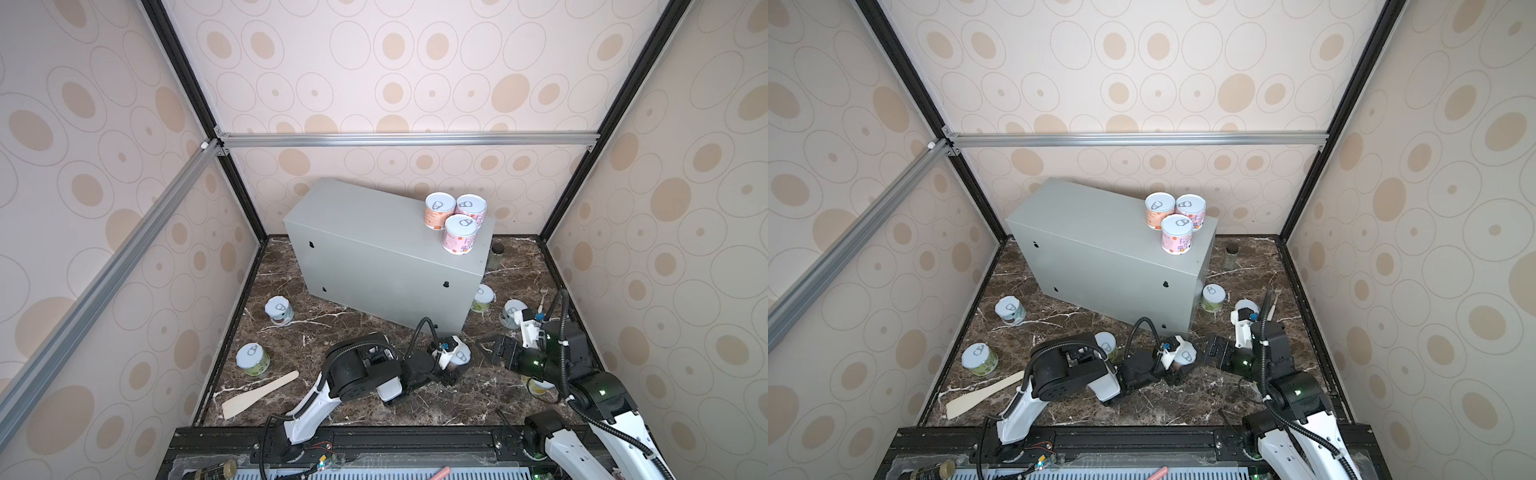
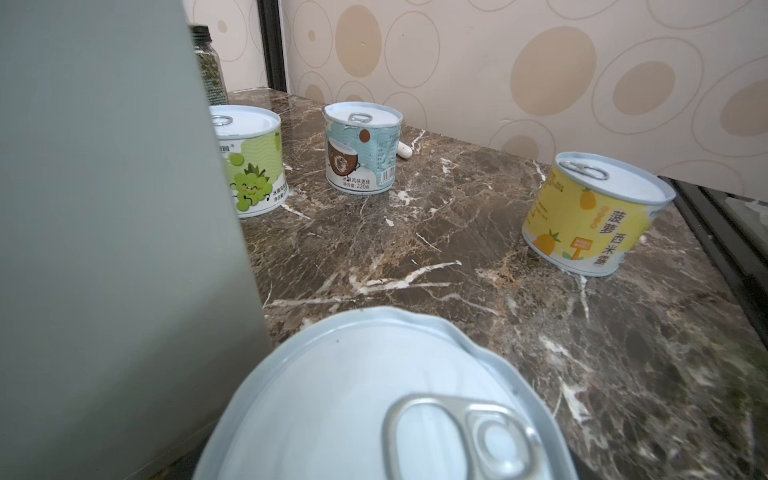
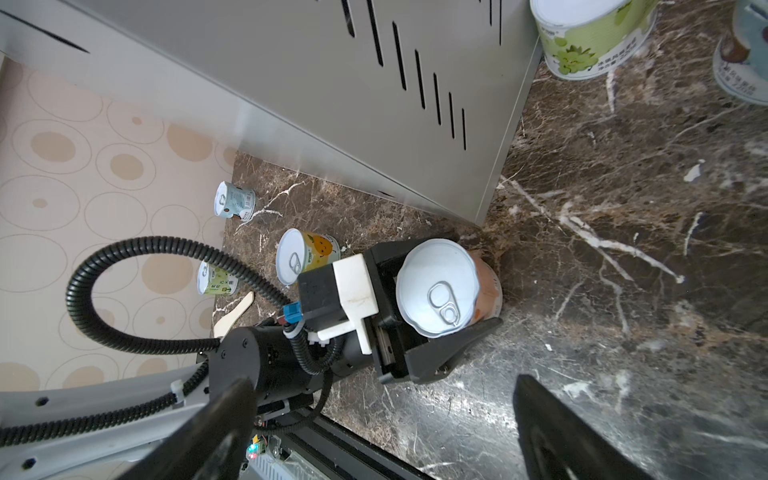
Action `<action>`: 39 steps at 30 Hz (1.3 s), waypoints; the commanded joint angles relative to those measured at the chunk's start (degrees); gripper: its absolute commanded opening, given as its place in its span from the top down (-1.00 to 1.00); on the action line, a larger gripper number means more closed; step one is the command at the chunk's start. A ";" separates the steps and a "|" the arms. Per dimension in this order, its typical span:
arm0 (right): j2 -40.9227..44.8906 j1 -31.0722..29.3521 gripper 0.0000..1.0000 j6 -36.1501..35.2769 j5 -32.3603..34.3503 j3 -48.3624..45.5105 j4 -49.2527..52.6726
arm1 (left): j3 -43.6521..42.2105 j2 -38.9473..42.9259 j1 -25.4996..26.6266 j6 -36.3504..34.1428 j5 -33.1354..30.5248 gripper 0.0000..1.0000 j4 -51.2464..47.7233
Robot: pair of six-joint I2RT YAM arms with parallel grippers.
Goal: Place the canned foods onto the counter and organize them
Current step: 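Close the left gripper around the orange-labelled can on the table, then lift the orange-labelled can with the left gripper up toward the cabinet top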
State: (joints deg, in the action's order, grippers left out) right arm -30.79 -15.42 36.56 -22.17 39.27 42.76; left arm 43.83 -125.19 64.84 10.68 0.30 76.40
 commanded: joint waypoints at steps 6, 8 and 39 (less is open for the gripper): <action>0.63 -0.27 -0.97 -1.62 1.49 3.84 2.23 | -1.20 10.15 1.03 1.14 0.12 -0.40 -4.34; 0.78 -0.26 -0.97 -2.06 1.89 4.20 2.24 | -1.60 12.87 1.12 1.17 0.15 -0.40 -7.40; 5.23 -0.31 -0.97 -9.26 8.36 5.11 3.62 | 2.84 55.07 0.56 -0.62 -2.23 -0.40 -58.69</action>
State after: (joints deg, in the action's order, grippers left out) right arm -26.26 -15.44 27.97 -14.63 44.82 46.59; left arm 42.48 -73.76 65.39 12.01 -1.41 20.71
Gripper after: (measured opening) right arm 0.986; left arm 0.758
